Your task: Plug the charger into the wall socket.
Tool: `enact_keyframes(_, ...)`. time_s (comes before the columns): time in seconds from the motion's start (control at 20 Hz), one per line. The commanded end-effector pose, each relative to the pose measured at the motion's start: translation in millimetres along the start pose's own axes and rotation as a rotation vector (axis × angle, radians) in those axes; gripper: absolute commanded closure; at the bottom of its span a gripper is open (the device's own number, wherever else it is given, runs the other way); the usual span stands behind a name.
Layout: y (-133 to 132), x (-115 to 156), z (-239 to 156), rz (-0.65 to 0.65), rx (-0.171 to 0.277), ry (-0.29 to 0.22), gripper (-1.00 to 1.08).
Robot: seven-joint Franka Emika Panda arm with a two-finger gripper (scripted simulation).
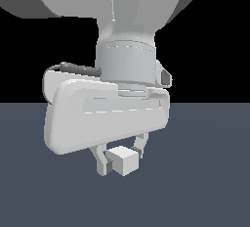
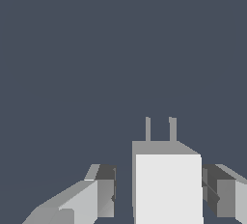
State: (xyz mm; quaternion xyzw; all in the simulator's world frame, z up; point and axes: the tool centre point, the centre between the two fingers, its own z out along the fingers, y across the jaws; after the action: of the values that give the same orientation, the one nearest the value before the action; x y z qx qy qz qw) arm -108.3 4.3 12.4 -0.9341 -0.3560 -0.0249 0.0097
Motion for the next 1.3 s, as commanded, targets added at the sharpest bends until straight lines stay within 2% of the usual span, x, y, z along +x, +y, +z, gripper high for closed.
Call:
enact_keyframes(0.0, 0, 0, 1, 0.0, -0.001, 0.001, 1.08)
enact_keyframes(0.7, 6, 2, -5, 0.032, -0.002, 0.001, 1.08)
enact_keyframes(0.95, 21, 7, -20, 0.124, -0.006, 0.003, 1.08)
enact_keyframes(1.25, 53, 11, -50, 0.299, -0.014, 0.004, 1.08)
